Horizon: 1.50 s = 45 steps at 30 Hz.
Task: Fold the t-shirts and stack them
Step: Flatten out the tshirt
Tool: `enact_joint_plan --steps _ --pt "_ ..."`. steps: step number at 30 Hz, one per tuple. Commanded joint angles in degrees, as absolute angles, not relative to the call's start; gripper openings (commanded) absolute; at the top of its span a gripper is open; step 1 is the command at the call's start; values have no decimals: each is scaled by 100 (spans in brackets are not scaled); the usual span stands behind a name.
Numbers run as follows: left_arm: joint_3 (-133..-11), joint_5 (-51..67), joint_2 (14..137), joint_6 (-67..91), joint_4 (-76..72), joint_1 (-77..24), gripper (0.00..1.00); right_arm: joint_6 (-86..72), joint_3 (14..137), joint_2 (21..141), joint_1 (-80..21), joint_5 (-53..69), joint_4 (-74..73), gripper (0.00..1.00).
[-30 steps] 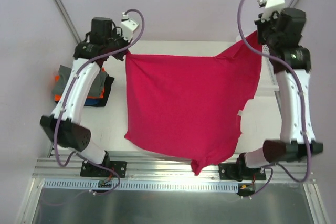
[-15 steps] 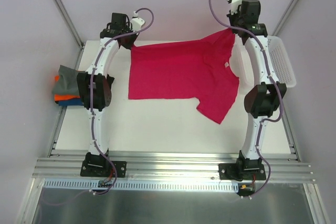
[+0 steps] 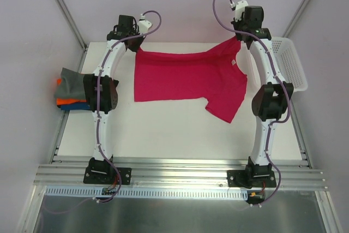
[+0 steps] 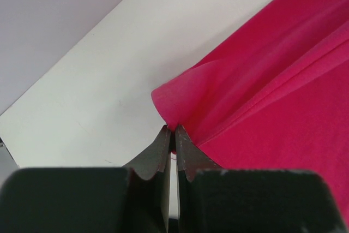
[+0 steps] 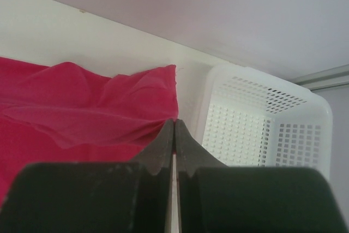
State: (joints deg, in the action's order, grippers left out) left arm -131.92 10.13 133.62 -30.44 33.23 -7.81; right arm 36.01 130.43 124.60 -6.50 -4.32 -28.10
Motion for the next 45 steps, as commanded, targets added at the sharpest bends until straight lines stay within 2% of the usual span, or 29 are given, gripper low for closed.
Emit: enact_joint_plan --steps 1,16,20,26,37,41,45 --pt "-13219 844 13254 -2909 3182 -765 0 3577 13087 12515 -537 -571 -2540 1" --pt "-12375 949 12464 -2338 3120 -729 0 3375 12630 11980 -448 -141 -3137 1" --pt "-12042 967 11902 -2242 3120 -729 0 3375 12341 11357 -457 -141 -3497 1" --pt "-10787 1300 10250 -2013 3120 -729 0 3156 11313 9266 -439 -150 -3770 1" --pt "-8764 2214 6911 -1880 3129 -826 0 2259 10381 6111 -457 132 -5526 1" --pt "-7895 2311 5507 -1960 3138 -853 0 2381 9906 4567 -440 456 -5923 1" --pt "-7392 2215 4467 -1942 3146 -853 0 2601 9826 3598 -431 264 -6388 1"
